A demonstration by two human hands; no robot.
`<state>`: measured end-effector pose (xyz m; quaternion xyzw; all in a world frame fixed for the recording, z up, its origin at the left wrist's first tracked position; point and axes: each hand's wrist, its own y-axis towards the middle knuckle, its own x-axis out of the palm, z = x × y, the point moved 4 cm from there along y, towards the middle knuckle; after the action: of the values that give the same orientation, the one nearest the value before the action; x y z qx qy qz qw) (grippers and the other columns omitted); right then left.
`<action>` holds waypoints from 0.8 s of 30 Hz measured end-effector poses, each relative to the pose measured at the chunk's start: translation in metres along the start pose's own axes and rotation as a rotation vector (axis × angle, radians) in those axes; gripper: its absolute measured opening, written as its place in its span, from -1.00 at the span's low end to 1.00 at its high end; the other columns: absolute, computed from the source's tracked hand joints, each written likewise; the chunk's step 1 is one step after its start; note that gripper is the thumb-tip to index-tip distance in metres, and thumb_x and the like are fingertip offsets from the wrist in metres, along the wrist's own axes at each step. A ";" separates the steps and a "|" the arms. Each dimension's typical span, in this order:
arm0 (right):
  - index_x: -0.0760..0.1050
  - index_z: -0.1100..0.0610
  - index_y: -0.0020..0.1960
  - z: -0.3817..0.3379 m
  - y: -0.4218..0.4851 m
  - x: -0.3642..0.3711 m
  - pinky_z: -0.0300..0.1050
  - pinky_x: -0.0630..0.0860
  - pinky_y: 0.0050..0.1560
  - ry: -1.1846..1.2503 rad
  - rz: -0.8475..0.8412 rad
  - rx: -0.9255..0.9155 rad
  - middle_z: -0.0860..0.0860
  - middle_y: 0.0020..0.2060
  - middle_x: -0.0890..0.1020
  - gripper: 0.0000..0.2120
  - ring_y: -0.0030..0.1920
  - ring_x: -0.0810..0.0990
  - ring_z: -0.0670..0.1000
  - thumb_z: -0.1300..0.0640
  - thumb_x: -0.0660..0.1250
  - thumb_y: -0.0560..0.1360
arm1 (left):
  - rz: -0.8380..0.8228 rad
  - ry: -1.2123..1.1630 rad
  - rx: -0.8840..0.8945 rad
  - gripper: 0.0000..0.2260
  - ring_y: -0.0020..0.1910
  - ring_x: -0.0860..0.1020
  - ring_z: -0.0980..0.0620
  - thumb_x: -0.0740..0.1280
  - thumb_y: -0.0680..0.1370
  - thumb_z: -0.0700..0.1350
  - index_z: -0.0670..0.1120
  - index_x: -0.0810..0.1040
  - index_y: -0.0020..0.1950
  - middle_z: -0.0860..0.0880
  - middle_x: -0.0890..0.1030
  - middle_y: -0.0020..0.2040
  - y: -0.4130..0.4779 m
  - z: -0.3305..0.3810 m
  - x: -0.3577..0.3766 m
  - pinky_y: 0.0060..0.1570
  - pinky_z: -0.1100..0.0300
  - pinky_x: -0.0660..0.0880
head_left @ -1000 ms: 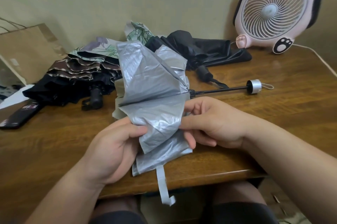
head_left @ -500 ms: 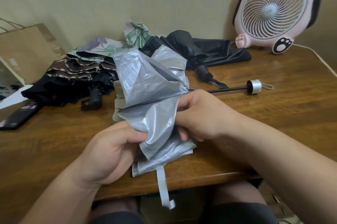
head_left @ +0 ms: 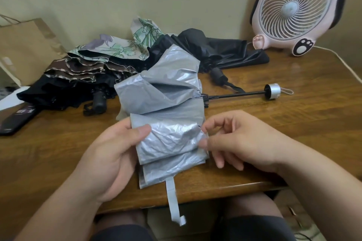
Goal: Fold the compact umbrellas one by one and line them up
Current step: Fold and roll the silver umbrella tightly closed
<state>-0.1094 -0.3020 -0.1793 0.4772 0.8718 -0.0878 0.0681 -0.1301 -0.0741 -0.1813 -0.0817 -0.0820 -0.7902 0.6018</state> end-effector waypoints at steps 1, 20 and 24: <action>0.62 0.31 0.00 0.001 0.001 0.001 -0.26 0.26 -0.54 0.045 -0.007 0.007 0.18 -0.44 0.59 -0.81 -0.59 0.32 0.03 0.16 0.43 0.55 | -0.006 0.124 0.001 -0.50 0.30 0.61 -0.21 0.60 0.39 0.01 -0.14 0.66 0.27 -0.23 0.64 0.28 -0.003 0.002 0.003 0.26 -0.08 0.56; 0.50 0.17 -0.37 0.003 0.001 0.005 -0.27 0.19 -0.58 0.144 0.071 0.193 0.16 -0.49 0.51 -0.69 -0.62 0.29 -0.03 0.16 0.48 0.50 | 0.218 0.871 -0.087 -0.46 -0.42 0.50 -0.04 0.38 0.40 0.30 -0.21 0.58 -0.35 -0.08 0.57 -0.37 -0.022 0.002 0.000 -0.37 0.14 0.46; 0.54 0.16 -0.33 0.000 -0.001 0.006 -0.29 0.16 -0.63 0.134 0.067 0.255 0.18 -0.48 0.51 -0.72 -0.62 0.30 -0.02 0.11 0.46 0.51 | 0.434 1.116 0.146 -0.59 -0.19 0.48 0.08 0.57 0.35 0.15 -0.01 0.37 -0.34 0.07 0.48 -0.20 -0.029 0.004 -0.001 -0.22 0.20 0.37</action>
<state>-0.1133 -0.2974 -0.1808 0.5156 0.8397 -0.1635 -0.0488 -0.1573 -0.0649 -0.1781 0.3722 0.2106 -0.5652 0.7055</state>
